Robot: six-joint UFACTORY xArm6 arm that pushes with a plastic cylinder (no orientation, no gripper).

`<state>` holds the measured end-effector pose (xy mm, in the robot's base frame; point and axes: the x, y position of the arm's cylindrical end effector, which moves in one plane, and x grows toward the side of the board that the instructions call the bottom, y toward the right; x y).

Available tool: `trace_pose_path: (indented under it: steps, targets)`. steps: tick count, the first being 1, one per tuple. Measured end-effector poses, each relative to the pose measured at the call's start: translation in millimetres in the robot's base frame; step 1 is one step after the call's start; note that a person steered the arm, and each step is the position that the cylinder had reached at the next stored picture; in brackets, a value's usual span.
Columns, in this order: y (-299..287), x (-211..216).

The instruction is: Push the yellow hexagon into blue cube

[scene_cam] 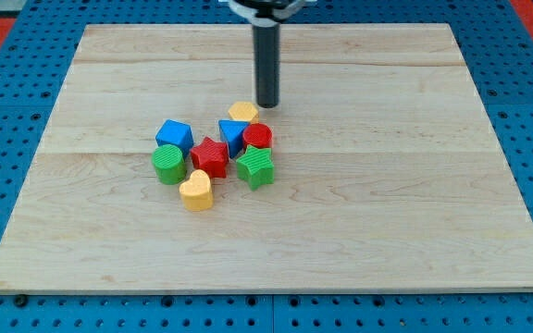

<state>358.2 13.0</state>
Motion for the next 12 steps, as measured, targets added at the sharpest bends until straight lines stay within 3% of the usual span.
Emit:
trace_pose_path:
  steps: [2,4,6,8,9,10,12]
  targets:
    - [-5.7,36.2]
    - [-81.4,37.5]
    - [-82.8,5.0]
    - [-178.0,-10.1]
    - [-195.8,-5.4]
    - [-149.3,-5.5]
    - [-142.7,28.2]
